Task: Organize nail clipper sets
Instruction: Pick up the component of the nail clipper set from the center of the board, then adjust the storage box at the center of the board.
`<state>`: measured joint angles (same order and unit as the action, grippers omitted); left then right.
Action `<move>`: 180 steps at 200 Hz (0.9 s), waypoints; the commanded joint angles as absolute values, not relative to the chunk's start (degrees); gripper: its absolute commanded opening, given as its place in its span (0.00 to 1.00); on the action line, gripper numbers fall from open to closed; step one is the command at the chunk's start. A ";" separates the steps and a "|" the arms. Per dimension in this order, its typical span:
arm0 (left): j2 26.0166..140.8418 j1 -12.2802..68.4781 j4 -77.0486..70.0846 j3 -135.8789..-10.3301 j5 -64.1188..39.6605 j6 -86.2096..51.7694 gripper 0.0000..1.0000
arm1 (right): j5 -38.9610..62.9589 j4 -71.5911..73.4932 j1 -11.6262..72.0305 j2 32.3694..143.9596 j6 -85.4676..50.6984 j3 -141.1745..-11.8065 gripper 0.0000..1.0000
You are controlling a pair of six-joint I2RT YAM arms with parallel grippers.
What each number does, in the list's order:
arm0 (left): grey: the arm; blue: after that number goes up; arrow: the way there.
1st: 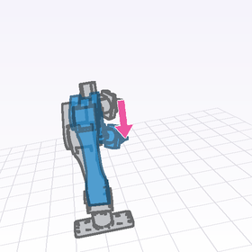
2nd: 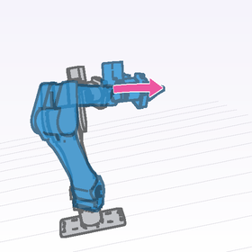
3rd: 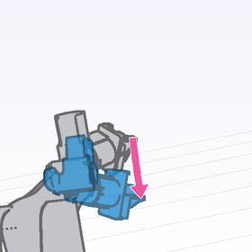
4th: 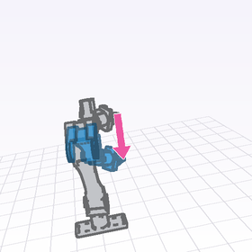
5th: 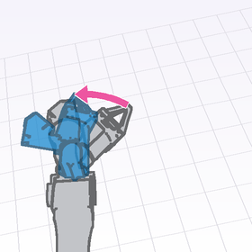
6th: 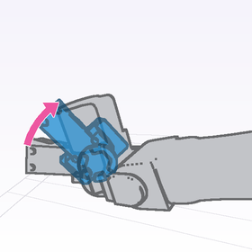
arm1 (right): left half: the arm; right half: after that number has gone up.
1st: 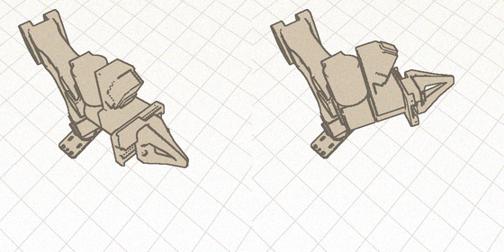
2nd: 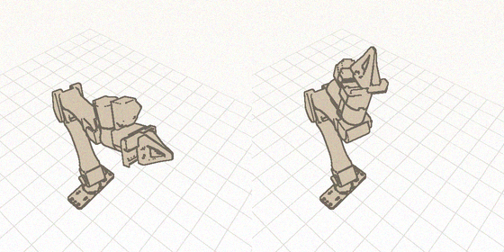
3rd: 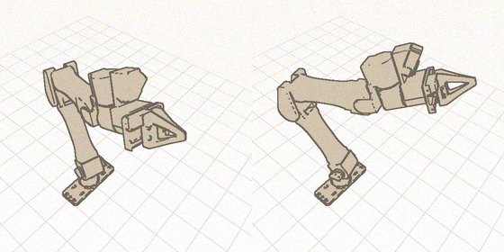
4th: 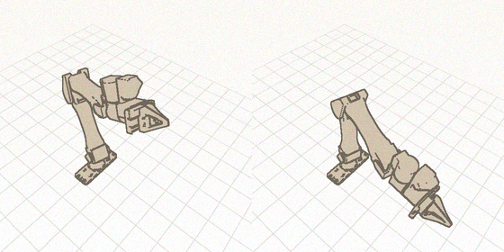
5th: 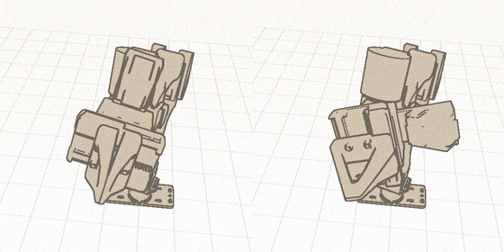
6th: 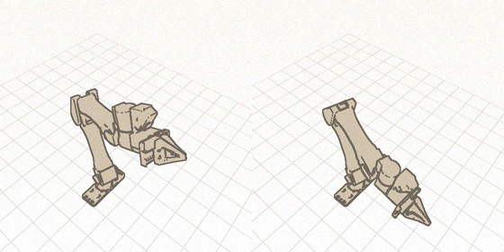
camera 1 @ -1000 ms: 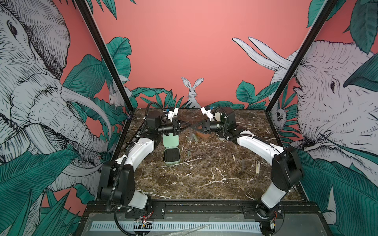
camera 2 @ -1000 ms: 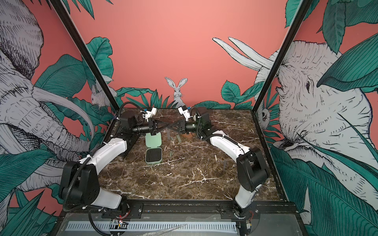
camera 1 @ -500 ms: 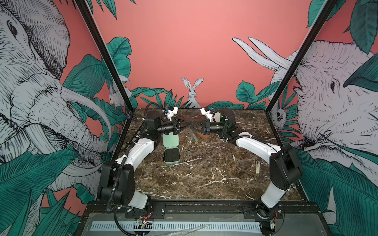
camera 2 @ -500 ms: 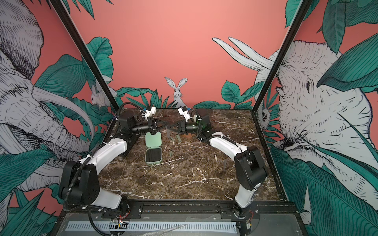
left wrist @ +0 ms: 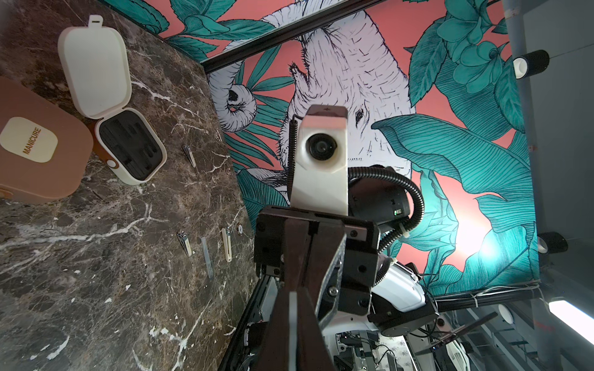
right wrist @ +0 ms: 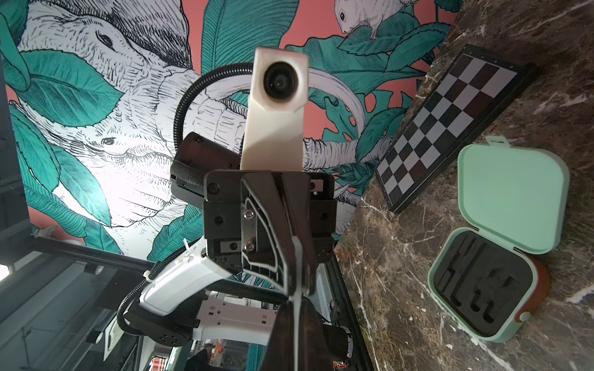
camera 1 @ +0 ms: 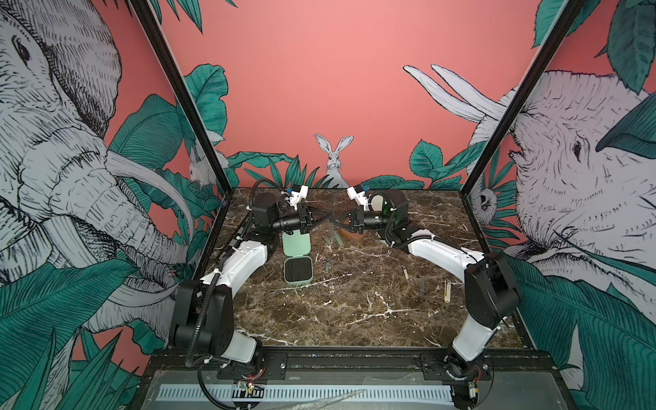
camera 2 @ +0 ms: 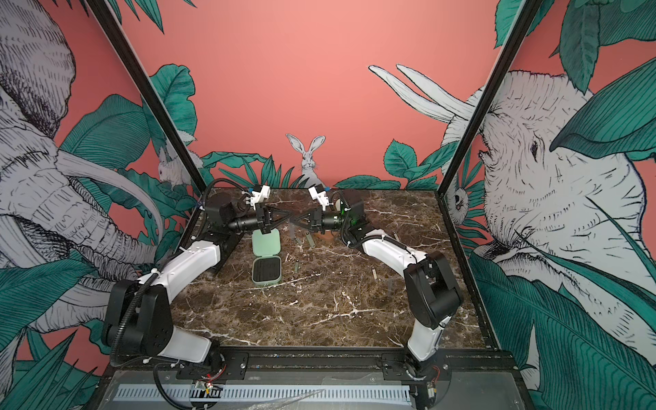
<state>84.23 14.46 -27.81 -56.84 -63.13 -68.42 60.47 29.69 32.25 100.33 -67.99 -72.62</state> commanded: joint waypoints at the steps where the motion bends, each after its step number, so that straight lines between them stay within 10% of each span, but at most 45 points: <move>1: 82.27 14.42 -30.05 -56.43 -63.92 -70.00 0.00 | 61.39 34.58 32.48 100.80 -70.01 -72.33 0.00; 21: 82.18 14.42 -29.22 -56.65 -63.78 -69.60 0.04 | 61.83 38.07 32.43 101.40 -72.84 -72.25 0.00; 40: 81.46 14.46 -25.14 -57.33 -62.81 -67.00 0.64 | 62.05 40.70 32.52 101.86 -74.73 -72.25 0.00; 54: 80.68 13.96 -18.68 -59.01 -61.71 -62.70 0.86 | 61.97 39.26 32.53 101.53 -73.86 -71.99 0.00; 90: 76.33 5.29 1.60 -61.31 -53.34 -49.89 0.84 | 58.39 19.80 32.19 97.19 -60.75 -70.57 0.00; 117: 76.25 3.08 35.40 -69.34 -25.18 -26.13 0.82 | 45.31 -11.79 32.12 93.17 -39.34 -73.92 0.00; 180: 83.02 5.68 32.61 -59.34 -11.34 -24.07 0.77 | 39.34 -17.51 32.38 92.78 -35.99 -71.15 0.00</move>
